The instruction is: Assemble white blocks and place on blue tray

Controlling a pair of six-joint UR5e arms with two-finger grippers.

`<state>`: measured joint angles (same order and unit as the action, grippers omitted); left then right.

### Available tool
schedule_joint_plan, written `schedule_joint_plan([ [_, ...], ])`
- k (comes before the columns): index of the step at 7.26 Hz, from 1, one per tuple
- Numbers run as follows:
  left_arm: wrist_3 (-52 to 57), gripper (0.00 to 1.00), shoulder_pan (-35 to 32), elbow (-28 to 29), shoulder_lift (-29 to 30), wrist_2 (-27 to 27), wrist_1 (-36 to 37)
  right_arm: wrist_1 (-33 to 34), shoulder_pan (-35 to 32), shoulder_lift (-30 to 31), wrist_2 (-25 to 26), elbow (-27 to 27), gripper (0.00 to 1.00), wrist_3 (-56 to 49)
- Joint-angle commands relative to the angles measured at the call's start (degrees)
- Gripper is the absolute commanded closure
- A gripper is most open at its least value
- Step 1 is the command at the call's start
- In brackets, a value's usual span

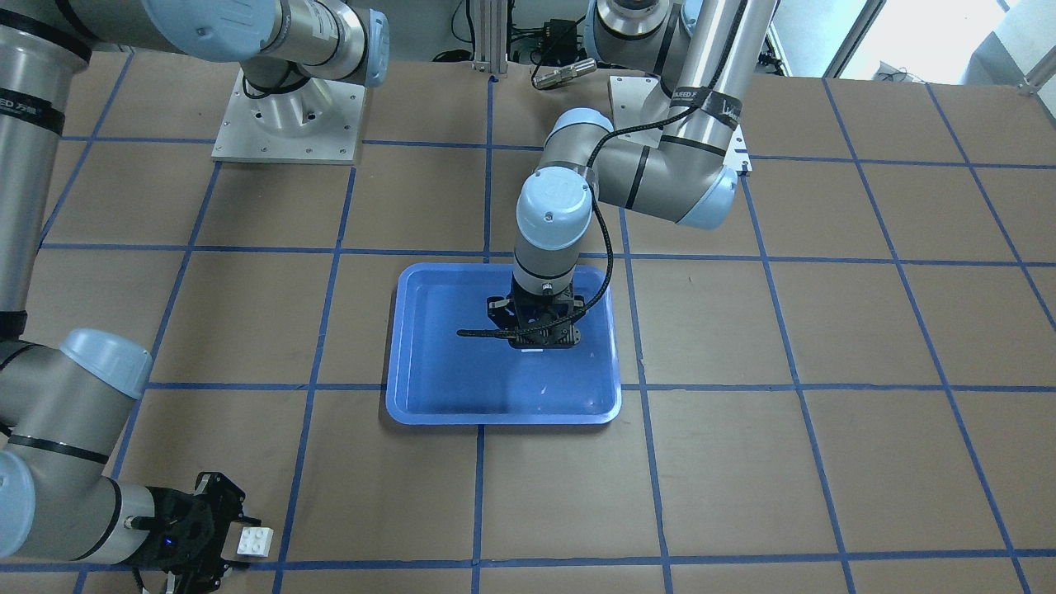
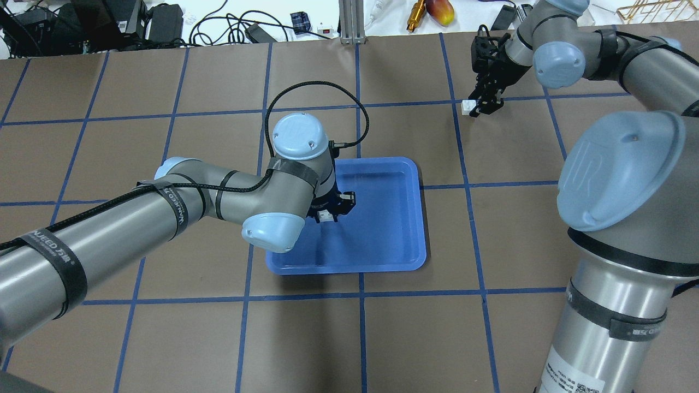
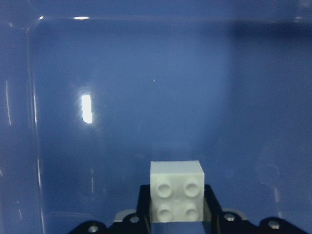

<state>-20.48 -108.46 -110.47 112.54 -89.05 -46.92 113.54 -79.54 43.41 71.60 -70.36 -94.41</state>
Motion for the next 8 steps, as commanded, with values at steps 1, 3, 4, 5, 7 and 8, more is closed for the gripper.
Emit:
schedule_joint_plan([
  [1,-0.2,0.83,0.0,0.2,0.7,0.2,0.1,-0.2,-0.1,0.2,-0.1,0.0,1.0,-0.2],
  [3,-0.2,0.25,-0.3,0.1,0.9,0.1,0.0,-2.1,-1.6,2.4,-3.1,-0.2,1.0,1.9],
  [4,-0.2,0.15,-0.3,0.2,0.9,0.1,0.2,-3.1,-1.8,4.5,-3.3,-0.2,1.0,5.3],
  [5,-0.2,0.14,-0.3,0.2,0.9,0.2,0.2,-5.1,-1.9,6.6,-3.6,-1.3,1.0,5.1],
  [7,1.0,0.12,0.2,1.1,0.0,0.2,0.6,-5.0,-5.0,13.9,-5.2,-8.9,1.0,5.1],
  [8,4.8,0.1,1.7,1.3,-1.2,0.1,-0.4,-4.9,-5.0,18.0,-6.5,-13.8,1.0,5.0],
])
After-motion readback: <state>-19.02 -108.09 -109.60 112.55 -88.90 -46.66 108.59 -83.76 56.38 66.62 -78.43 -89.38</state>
